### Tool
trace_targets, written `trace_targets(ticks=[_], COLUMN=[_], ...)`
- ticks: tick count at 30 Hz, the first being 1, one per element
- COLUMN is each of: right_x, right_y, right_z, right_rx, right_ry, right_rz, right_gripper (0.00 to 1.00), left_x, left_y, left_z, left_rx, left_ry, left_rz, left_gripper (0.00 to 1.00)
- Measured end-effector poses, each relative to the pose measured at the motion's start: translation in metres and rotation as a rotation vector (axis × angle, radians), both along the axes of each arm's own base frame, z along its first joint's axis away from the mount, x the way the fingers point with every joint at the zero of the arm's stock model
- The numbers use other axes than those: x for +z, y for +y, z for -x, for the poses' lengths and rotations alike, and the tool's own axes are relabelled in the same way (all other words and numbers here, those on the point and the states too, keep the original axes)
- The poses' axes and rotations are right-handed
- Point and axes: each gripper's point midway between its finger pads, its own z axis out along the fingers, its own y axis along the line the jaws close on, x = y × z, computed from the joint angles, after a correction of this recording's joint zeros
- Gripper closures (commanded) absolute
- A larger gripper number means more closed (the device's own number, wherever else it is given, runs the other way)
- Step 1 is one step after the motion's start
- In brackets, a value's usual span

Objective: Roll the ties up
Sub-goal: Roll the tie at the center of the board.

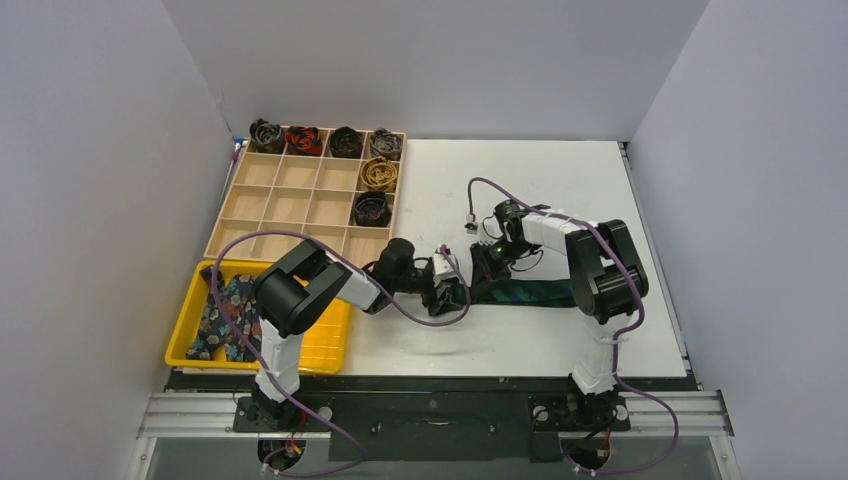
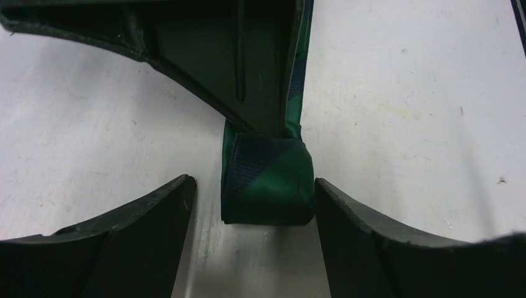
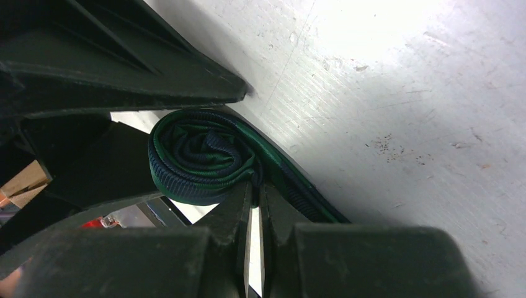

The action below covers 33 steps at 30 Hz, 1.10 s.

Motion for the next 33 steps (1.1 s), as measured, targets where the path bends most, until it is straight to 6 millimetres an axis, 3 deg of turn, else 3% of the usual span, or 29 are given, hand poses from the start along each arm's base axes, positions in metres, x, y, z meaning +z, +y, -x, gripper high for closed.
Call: trace_targets(ticks=[8,10,12,13,14,18,22,33], right_x=[0.0,0.0,0.0,0.0,0.0,0.002,0.01,0.003], right_y=[0.002,0.004,0.006,0.006,0.006,0.002,-0.02,-0.127], right_z=[0.002,0.004,0.005,0.005,0.005,0.005,0.001,-0.003], right_rx=[0.013,0.023,0.032,0.035,0.037,0.04,0.058,0.161], right_ry=[-0.003,-0.004,-0.006,-0.007,-0.008,-0.011,-0.061,-0.14], right_rz=[-0.002,-0.003,-0.004,-0.004,-0.004,0.004,0.071,0.457], right_gripper=[1.0,1.0,1.0,1.0,0.95,0.77,0.75,0.75], left_x=[-0.002,-0.002,-0.002,-0.002,-0.002,-0.003,-0.004,-0.005], left_y=[-0.013,-0.016,-0.017,-0.018,-0.018,-0.019,-0.018,-0.017], left_z=[0.005,0.006,0.007,0.008,0.008,0.01,0.009,0.008], left_rx=[-0.045,-0.055,-0.064,-0.068,-0.071,-0.093,-0.099,-0.103], left_ry=[-0.062,-0.074,-0.08,-0.083,-0.088,-0.105,-0.134,-0.142], left_rz=[0.005,0.009,0.009,0.009,0.007,-0.008,-0.044,-0.113], left_gripper=[0.46,0.55,0.73,0.77,0.83,0.88,0.89,0.89])
